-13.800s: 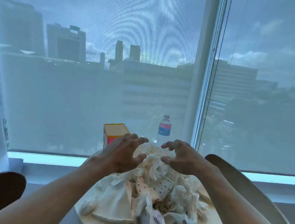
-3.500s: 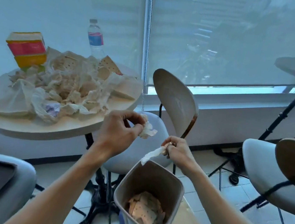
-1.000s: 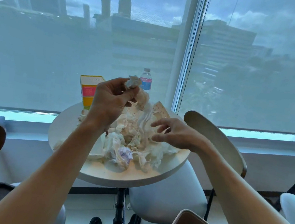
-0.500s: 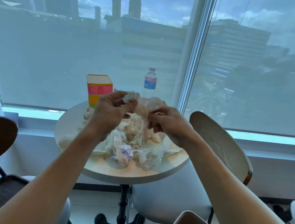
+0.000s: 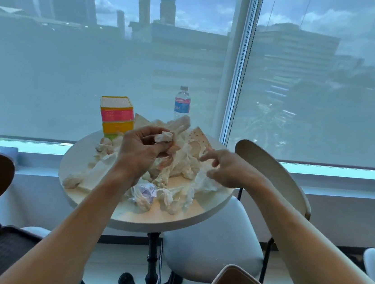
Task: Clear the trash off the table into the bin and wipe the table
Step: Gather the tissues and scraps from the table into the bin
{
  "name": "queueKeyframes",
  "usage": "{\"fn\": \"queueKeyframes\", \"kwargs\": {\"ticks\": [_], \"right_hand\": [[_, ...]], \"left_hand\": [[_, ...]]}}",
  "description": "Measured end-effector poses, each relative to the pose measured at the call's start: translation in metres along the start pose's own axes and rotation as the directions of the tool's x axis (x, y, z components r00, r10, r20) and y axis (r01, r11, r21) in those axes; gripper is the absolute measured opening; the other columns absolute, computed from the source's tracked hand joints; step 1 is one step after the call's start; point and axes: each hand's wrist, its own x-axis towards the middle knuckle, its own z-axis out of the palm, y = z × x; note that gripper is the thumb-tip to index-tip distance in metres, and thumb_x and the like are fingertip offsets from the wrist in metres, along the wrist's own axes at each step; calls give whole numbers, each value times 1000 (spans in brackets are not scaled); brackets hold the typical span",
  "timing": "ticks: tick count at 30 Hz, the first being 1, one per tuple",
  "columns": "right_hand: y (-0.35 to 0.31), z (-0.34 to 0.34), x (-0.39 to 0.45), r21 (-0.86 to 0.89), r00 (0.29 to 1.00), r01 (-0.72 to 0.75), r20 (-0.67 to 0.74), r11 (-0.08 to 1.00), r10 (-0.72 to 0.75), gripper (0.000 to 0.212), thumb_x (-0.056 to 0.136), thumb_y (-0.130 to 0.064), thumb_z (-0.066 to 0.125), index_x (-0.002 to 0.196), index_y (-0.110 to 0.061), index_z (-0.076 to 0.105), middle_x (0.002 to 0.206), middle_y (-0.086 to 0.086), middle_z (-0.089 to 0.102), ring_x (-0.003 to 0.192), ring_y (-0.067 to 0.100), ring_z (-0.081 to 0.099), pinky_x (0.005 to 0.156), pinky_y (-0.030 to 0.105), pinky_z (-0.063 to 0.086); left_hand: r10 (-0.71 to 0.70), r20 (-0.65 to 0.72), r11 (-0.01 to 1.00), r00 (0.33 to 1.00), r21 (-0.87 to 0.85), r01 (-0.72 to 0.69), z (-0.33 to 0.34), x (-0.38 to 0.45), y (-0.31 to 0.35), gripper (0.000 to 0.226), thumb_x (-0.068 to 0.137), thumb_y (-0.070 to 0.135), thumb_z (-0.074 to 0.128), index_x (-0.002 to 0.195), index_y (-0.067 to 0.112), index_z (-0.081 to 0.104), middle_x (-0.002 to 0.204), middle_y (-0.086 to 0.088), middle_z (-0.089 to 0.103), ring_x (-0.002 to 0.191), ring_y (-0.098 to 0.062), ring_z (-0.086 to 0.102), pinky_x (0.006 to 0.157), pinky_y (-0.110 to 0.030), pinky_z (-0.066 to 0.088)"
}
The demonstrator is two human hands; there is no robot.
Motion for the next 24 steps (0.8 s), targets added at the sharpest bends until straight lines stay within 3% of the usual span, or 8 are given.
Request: {"fn": "queueKeyframes", "kwargs": {"ticks": [3,7,9,12,15,19,22,24], "right_hand": [[5,14,-3,-186,997,30,73,982,-17,52,91,-3,51,134,-33,56,144,4,43,134,21,40,109,31,32],[8,28,7,-224,993,90,-59,970,-106,26,92,-13,54,109,-23,71,123,4,63,127,20,47,101,26,34],[9,27,14,-165,978,111,-155,980,-137,20,90,-14,56,100,-21,73,115,5,66,125,21,50,99,30,38],[6,19,15,-40,967,125,-218,991,-131,18,92,-17,53,102,-20,68,105,5,65,98,24,59,85,34,47],[4,6,14,195,955,148,-282,970,-90,11,96,-24,51,99,-26,61,88,1,62,79,22,58,76,36,48],[7,-15,5,561,944,145,-325,815,56,10,98,-26,50,90,-29,56,73,3,61,65,20,60,58,31,46],[11,-29,-15,804,962,110,-235,585,142,9,98,-14,48,98,-10,57,66,9,57,56,24,59,49,26,45],[18,-33,-31,891,975,43,-136,451,176,13,96,-8,42,91,-4,53,68,14,58,59,28,62,52,29,50]], "left_hand": [[-12,1,1000,1000,-12,12,3,0,1,26,79,-8,70,83,17,71,73,6,75,71,-11,72,62,-22,58],[-18,10,1000,1000,-2,18,7,-6,-1,27,79,-9,70,82,18,71,72,5,75,69,-12,72,62,-24,59],[-22,12,1000,1000,13,21,7,-10,-2,25,79,-8,70,84,17,71,73,5,75,69,-12,72,62,-24,59],[-33,1,999,999,17,33,5,-14,-3,24,79,-5,71,87,17,71,75,5,75,70,-11,72,64,-26,60],[-38,-3,999,999,12,38,6,-18,-2,22,78,-4,72,89,16,71,76,3,75,71,-12,72,66,-26,60],[-29,9,1000,1000,2,29,10,-27,1,20,79,-2,72,89,15,72,78,1,75,71,-12,72,64,-23,59],[-38,35,999,999,-21,38,16,-40,1,18,78,0,72,88,16,72,80,-2,76,72,-15,71,66,-24,59],[-38,62,999,997,-12,39,24,-50,-2,17,78,1,72,89,15,72,82,-6,76,72,-19,70,70,-28,60]]}}
